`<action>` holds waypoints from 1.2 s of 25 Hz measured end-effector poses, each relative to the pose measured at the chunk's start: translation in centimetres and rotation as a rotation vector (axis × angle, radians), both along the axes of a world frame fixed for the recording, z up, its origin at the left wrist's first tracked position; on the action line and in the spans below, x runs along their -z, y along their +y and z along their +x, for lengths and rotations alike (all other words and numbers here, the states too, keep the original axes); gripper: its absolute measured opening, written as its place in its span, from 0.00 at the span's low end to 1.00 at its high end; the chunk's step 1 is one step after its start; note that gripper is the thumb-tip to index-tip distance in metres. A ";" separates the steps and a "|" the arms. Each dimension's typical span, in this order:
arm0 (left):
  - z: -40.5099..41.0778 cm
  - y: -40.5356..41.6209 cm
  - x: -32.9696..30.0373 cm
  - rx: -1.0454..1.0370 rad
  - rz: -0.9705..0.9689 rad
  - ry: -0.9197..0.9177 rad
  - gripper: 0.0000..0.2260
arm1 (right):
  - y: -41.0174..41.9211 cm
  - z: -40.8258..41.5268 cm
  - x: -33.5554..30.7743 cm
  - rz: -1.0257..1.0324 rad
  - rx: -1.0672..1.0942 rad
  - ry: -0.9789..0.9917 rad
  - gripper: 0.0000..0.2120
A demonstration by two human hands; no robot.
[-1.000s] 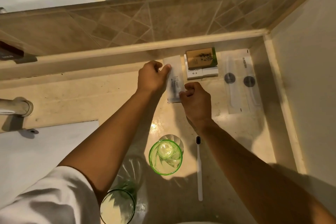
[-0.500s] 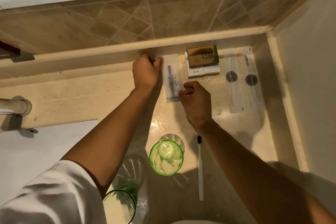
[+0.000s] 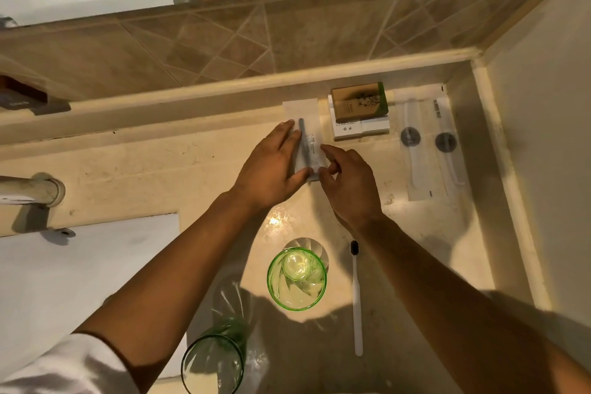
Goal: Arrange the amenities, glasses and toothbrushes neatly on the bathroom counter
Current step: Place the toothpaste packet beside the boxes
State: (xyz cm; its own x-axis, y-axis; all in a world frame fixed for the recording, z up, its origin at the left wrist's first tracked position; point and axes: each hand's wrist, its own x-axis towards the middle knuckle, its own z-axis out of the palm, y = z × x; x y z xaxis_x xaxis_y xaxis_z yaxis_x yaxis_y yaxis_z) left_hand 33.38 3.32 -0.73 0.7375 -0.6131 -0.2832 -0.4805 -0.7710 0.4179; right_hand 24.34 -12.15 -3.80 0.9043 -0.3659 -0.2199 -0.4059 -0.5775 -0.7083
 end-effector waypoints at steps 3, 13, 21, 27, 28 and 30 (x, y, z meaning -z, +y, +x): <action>-0.1 -0.4 -0.1 0.000 0.034 -0.026 0.37 | 0.0 0.3 0.2 -0.009 0.008 0.015 0.19; 0.1 -0.2 -0.2 -0.027 0.067 0.028 0.36 | 0.2 0.7 0.7 -0.001 0.021 0.033 0.19; 0.7 -0.3 -0.2 -0.021 0.088 0.047 0.37 | -0.3 1.3 -0.1 -0.010 -0.002 0.016 0.19; 0.8 -0.5 0.5 -0.033 0.090 0.033 0.36 | -0.2 1.6 -0.4 -0.025 -0.011 0.019 0.19; 0.9 -0.6 0.6 -0.033 0.096 0.027 0.36 | -0.2 1.7 -0.5 -0.033 -0.013 0.016 0.19; 1.1 -0.7 0.8 -0.031 0.109 0.009 0.35 | -0.2 2.0 -0.6 -0.054 -0.016 0.015 0.19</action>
